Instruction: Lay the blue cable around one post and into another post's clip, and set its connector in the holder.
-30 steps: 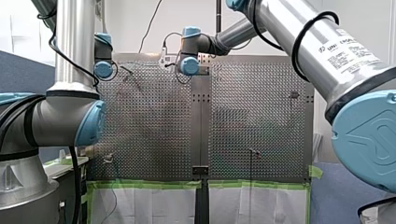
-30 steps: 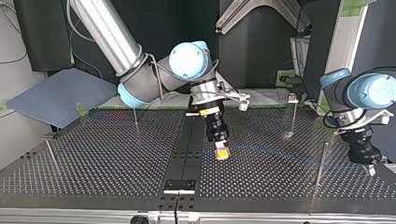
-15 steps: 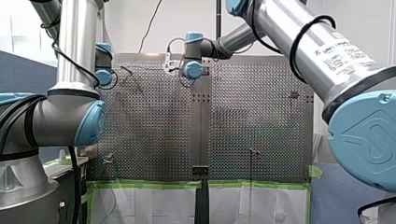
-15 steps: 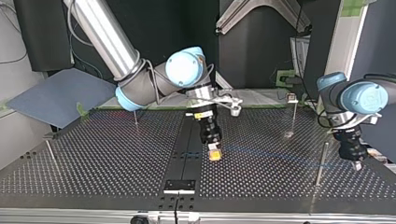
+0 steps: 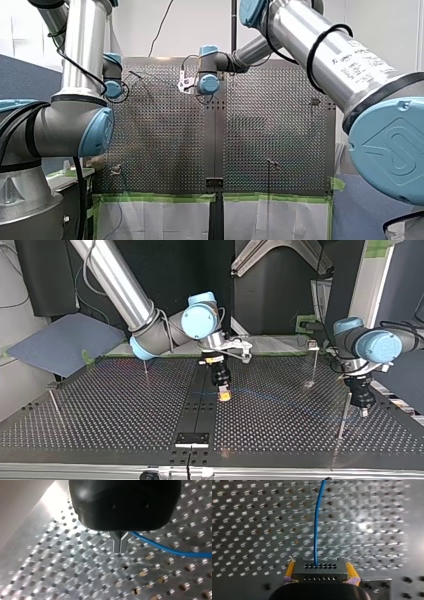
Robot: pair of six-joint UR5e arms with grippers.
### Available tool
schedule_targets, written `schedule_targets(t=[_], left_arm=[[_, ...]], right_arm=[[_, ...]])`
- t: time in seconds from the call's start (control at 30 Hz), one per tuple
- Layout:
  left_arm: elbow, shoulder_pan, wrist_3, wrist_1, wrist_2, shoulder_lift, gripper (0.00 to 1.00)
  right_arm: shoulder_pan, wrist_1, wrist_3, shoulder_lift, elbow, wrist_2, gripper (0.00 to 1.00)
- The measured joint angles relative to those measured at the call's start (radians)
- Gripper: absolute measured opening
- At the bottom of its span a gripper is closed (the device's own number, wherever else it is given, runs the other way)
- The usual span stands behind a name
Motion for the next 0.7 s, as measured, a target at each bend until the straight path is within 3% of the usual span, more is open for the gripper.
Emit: schedule_targets(t=[0.33,0.53,0.57,0.6,0.67,0.7], left_arm=[[-0.01,-0.003,0.0,0.0,0.014,-0.002,0.0],[-0.01,-0.003,0.0,0.0,0.049,-0.002,0.0],[-0.01,-0.003,0.0,0.0,0.057,-0.002,0.08],[-0.01,-0.003,0.001,-0.001,0.065,-0.001,0.08],[-0.01,-0.004,0.002,-0.006,0.082,-0.001,0.35],[-0.01,-0.004,0.002,-0.011,0.088,-0.002,0.35]], right_arm=[[-0.001,-0.002,0.006,0.007,0.049,0.008,0.0],[-0.004,-0.038,0.01,0.008,0.092,0.009,0.0],[-0.005,-0.043,0.01,0.008,0.099,0.009,0.0],[-0.007,-0.05,0.01,0.008,0.109,0.009,0.0],[-0.01,-0.06,0.01,0.008,0.123,0.011,0.0],[-0.013,-0.067,0.011,0.008,0.132,0.012,0.0]])
